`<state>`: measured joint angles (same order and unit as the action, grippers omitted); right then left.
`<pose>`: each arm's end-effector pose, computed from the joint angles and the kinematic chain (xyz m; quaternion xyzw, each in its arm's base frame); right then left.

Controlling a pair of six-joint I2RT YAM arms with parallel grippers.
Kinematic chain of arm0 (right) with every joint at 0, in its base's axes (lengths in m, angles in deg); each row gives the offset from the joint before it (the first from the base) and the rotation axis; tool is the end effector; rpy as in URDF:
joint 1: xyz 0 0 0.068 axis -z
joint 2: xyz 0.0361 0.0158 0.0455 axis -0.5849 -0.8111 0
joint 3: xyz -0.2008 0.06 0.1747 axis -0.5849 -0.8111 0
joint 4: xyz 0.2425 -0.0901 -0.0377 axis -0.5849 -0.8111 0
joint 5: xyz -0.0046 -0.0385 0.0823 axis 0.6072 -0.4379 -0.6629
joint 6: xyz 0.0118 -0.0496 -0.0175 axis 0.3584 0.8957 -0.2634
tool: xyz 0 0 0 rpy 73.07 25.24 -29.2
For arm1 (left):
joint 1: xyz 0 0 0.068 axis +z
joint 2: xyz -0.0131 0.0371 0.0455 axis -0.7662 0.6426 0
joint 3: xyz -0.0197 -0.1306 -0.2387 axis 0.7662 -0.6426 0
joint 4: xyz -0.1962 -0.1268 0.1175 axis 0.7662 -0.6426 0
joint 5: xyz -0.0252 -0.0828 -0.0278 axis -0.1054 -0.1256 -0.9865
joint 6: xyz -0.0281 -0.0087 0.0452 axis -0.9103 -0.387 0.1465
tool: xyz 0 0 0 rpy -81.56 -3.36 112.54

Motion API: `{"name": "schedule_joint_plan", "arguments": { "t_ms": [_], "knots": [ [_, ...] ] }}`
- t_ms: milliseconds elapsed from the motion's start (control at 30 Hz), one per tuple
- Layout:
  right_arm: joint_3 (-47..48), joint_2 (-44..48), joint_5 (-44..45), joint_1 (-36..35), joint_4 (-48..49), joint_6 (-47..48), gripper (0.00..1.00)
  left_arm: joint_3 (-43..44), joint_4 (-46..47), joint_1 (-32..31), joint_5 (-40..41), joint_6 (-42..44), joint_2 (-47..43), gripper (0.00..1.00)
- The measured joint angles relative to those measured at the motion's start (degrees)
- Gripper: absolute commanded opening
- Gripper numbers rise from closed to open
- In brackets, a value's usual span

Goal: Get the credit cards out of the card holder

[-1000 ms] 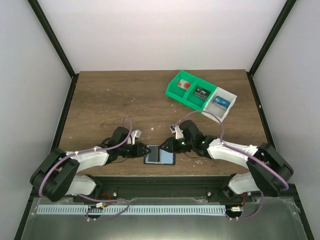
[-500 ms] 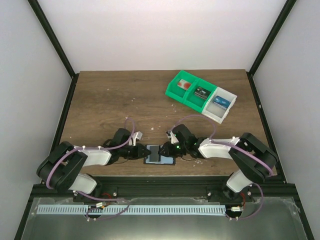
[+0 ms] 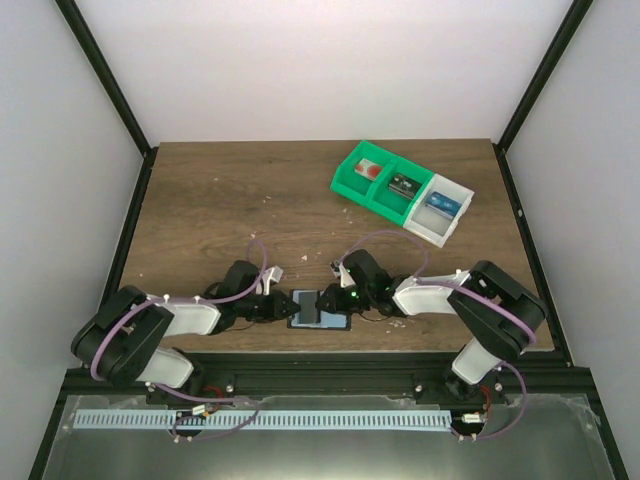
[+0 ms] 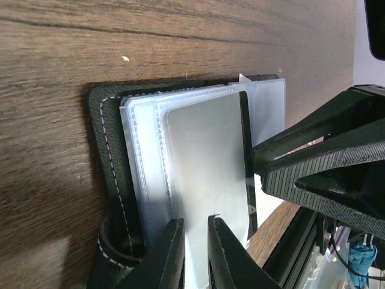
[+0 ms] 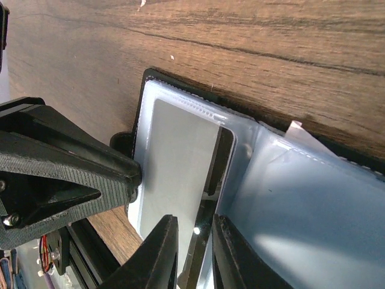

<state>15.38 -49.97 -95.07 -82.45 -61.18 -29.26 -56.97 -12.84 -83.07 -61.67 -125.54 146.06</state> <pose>0.1827 0.2159 0.1268 -0.0826 0.9079 0.4000 0.0940 0.1667 -0.1329 0.1057 0.0359 0.8887 -0.4427 0.1136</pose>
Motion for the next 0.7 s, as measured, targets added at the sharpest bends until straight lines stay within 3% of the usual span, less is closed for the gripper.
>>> {"name": "schedule_joint_plan", "arguments": {
  "t_ms": [700],
  "knots": [
    [-0.72,-1.22,-0.07,0.0,1.86,-1.66,0.18,-0.79,0.24,0.0,0.2,-0.33,-0.61,0.1]
  ]
}}
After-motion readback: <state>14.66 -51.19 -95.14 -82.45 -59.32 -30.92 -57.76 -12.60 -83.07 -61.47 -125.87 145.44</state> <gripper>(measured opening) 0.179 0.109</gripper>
